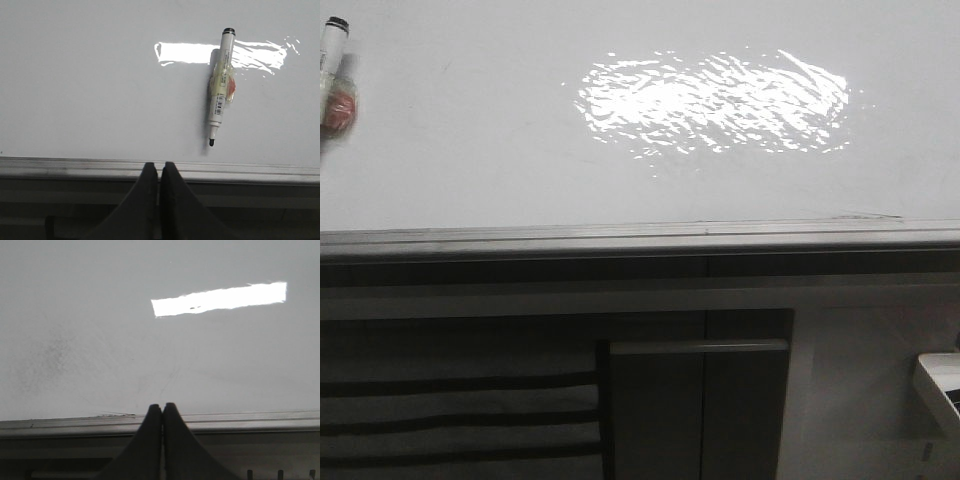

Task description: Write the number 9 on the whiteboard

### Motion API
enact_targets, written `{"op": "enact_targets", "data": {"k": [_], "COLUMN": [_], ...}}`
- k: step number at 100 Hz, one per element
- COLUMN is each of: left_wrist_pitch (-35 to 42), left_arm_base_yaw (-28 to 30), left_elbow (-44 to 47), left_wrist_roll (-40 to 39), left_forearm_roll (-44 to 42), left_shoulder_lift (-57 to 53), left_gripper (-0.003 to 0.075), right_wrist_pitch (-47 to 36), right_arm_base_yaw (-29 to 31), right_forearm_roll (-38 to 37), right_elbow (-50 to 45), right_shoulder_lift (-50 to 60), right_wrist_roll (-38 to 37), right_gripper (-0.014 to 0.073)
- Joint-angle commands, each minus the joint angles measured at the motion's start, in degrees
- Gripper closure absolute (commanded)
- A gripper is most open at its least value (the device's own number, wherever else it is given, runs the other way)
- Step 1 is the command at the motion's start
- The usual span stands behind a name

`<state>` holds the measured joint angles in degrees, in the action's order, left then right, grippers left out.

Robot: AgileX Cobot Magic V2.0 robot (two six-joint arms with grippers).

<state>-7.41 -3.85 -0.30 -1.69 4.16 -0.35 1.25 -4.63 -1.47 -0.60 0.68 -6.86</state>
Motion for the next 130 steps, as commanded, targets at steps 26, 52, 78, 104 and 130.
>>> {"op": "enact_targets", "data": {"k": [26,52,78,104,130], "left_wrist_pitch": [4.97,4.97,4.97,4.97,8.84], "left_arm_base_yaw": [0.13,0.13,0.13,0.13,0.13], "left_elbow": [1.64,1.64,1.64,1.64,0.06], "left_wrist_roll": [-0.75,-0.75,-0.75,-0.75,-0.75], "left_forearm_roll": [0.53,0.53,0.53,0.53,0.53], "left_shoulder_lift": [-1.52,-1.52,-1.52,-1.52,-1.52], "left_gripper": [0.0741,0.0741,0.0741,0.0741,0.0741], "right_wrist_pitch": [-4.84,-4.84,-4.84,-6.41,-1.64], "right_arm_base_yaw": [0.33,0.33,0.33,0.33,0.33], "right_forearm_roll": [0.02,0.02,0.02,0.02,0.53], "right_elbow": [-1.63,-1.63,-1.63,-1.63,3.08], "right_shoulder_lift": [0.91,0.91,0.91,0.91,0.91], "right_wrist_roll": [0.44,0.44,0.44,0.44,0.33], "right_gripper": [0.0666,0.0666,0.0666,0.0666,0.0666]}}
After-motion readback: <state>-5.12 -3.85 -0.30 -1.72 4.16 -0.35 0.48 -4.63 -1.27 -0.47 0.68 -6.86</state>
